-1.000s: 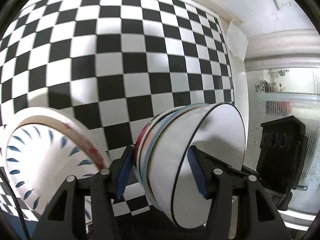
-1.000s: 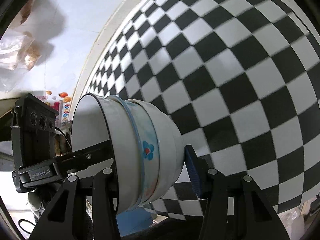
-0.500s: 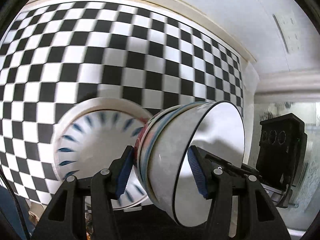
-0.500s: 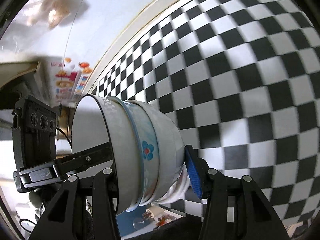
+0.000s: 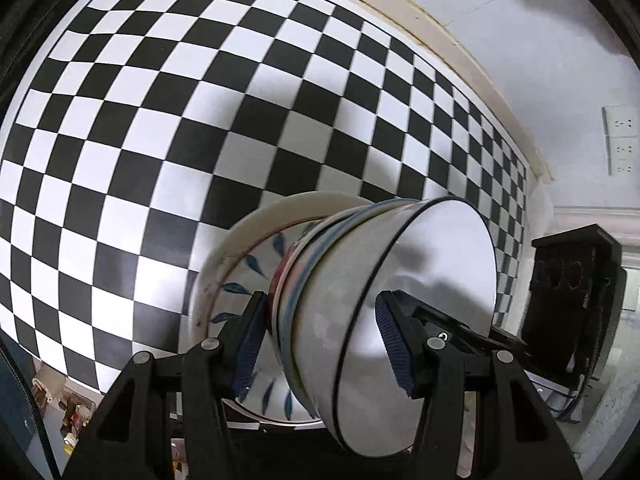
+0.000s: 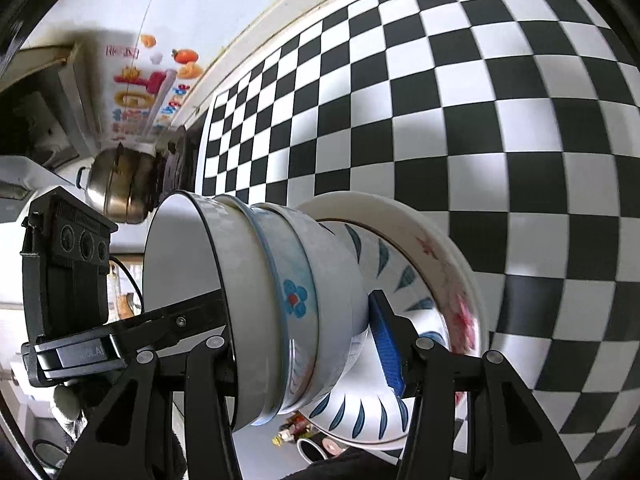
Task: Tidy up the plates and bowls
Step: 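Carry the bowl stack with both grippers onto the blue-leaf-rimmed plate, then set the bowl stack upright on the plate and open both grippers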
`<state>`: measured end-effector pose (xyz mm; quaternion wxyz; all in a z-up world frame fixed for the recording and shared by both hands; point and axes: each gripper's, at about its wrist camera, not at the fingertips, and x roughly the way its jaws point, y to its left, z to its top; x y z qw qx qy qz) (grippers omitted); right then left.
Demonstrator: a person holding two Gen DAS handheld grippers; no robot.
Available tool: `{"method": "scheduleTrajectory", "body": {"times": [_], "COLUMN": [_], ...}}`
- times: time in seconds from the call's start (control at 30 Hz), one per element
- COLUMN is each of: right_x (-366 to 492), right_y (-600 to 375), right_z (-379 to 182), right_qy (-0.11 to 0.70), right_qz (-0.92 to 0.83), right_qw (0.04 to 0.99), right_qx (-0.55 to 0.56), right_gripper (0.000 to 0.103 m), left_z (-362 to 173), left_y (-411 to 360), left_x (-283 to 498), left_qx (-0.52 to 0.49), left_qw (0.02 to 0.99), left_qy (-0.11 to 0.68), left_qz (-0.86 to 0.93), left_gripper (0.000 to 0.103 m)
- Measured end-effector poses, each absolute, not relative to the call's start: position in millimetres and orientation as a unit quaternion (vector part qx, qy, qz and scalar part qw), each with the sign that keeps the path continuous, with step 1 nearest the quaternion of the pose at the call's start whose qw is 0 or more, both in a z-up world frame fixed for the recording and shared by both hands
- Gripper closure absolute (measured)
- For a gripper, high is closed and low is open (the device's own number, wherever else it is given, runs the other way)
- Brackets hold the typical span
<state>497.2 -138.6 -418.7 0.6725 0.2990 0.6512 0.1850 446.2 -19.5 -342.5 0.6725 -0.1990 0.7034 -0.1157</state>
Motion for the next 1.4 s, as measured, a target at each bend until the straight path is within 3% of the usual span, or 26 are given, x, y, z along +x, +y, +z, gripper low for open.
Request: {"method": "scheduleTrajectory", "body": {"times": [1.4], "right_x": [493], "right_y": [-130], "right_z": [-430], "right_qy": [0.668], "right_qz": [0.196], "right_qw": [0.674], "right_qx": [0.246], "right_gripper": [0.051], "left_z": [-356], "left_y": [-19], "left_x": [434], "left_qx": [-0.192], "left_qw": [0.665], "left_qy": [0.714], "left_qz": [-0.106], "left_gripper": [0.052]}}
